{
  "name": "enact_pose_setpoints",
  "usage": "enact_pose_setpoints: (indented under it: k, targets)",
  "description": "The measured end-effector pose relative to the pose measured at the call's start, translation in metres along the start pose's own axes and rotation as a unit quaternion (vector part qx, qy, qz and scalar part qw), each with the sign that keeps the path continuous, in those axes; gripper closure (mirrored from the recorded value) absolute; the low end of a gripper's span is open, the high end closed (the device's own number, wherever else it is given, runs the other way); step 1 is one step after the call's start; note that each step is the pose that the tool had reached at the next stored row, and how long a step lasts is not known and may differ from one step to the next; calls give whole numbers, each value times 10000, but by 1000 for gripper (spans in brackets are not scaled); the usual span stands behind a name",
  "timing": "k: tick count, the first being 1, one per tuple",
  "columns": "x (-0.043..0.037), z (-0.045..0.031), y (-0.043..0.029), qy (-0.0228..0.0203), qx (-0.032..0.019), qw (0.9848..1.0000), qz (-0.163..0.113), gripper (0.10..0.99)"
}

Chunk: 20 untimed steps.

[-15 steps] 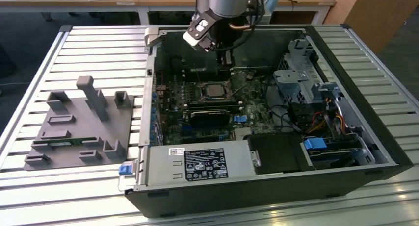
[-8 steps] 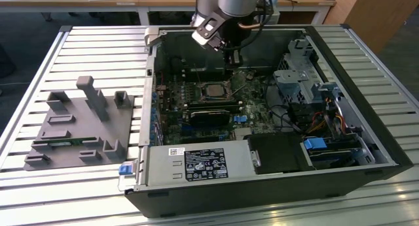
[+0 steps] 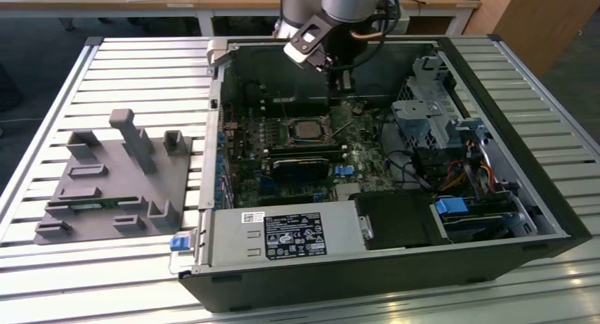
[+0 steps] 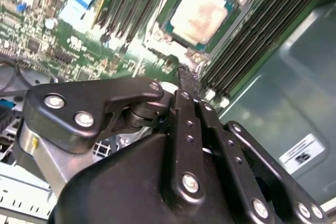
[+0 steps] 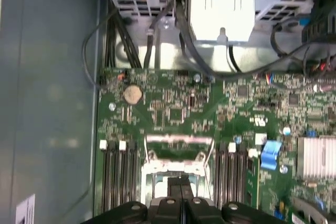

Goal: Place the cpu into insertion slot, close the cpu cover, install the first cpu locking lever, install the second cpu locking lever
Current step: 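Close the cpu cover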

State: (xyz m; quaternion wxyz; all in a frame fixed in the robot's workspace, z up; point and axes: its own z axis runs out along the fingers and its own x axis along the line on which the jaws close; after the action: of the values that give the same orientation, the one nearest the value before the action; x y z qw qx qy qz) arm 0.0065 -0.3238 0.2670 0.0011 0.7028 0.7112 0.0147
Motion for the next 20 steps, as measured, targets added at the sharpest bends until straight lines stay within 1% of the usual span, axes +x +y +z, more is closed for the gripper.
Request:
enact_pose_setpoints:
  k: [3, 5, 8, 14, 20]
  targets:
    - [-1, 9, 95, 1, 9, 10000, -1, 980]
    - [-2, 17, 142, 1, 10, 10000, -1, 980]
    - [-2, 34, 162, 1, 9, 10000, -4, 980]
    - [-4, 71, 243, 2, 11, 10000, -46, 980]
    - [-4, 84, 317, 2, 11, 10000, -61, 980]
